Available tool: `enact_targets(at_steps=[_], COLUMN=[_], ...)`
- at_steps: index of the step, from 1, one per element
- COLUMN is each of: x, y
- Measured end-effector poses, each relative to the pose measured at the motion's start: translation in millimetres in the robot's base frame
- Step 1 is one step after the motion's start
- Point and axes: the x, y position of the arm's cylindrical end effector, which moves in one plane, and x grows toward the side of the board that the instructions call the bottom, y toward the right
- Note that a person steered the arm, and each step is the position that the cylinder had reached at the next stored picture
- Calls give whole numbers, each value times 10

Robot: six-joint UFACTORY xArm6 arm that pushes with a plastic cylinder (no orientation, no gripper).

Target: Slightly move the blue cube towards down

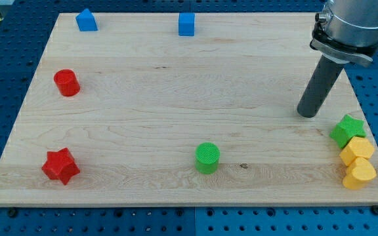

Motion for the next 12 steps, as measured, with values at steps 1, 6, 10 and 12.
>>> enact_targets(at_steps=[1, 6, 10, 12], x=[0, -1546, -2790, -2624], y=[3, -913, -2272, -2218])
